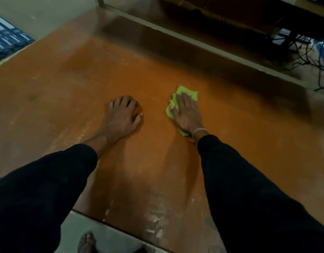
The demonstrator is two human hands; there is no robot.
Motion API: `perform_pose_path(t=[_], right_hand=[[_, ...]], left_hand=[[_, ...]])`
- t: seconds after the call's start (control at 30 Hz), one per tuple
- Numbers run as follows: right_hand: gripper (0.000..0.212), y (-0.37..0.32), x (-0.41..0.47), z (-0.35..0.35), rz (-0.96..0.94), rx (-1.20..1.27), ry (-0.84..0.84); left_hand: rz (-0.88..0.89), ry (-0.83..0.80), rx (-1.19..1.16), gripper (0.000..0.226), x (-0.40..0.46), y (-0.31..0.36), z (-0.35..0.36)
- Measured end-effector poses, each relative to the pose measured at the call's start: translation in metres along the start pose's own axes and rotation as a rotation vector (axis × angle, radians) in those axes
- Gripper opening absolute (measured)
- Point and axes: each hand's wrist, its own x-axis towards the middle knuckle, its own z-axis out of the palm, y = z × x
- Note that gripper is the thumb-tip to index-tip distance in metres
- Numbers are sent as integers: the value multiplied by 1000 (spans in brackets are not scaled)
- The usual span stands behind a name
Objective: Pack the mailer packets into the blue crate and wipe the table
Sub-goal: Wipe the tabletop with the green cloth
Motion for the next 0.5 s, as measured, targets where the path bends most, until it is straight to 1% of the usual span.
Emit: perform_pose_path(t=[0.03, 0.07, 0.1, 0.2, 0.23, 0.27, 0.33, 0.37, 0.4, 0.43, 0.5], right_hand=[[70, -5, -14, 2, -90, -1, -1], [69, -6, -26, 3, -126, -3, -1], [69, -4, -34, 4, -93, -6, 9], [73, -7, -52, 3, 248, -17, 41], [74, -18, -60, 3, 271, -18, 41], [73, -31, -70, 4, 204, -17, 38], [70, -51, -95, 8, -25, -12, 23], [69, -54, -106, 8, -89, -12, 15], [69, -51, -114, 8, -82, -14, 16], [69, -47, -119, 7, 0, -12, 27], [73, -47, -129, 6, 266, -2, 45]], left_hand=[[-2, 2, 0, 46, -1, 0, 1], [-4, 1, -1, 46, -2, -1, 1], [-8, -5, -3, 47, -3, -1, 1], [-6, -5, -7, 50, -3, -2, -1], [-6, -3, -12, 50, -3, -3, -1], [-4, -3, -22, 49, -3, -4, -2], [-1, -11, -53, 48, -3, -5, -1], [-7, -14, -69, 47, -3, -5, -2], [-13, -17, -84, 46, -3, -6, -2], [-14, -20, -94, 45, -4, -7, -3], [-15, -27, -110, 43, -6, -8, -3]])
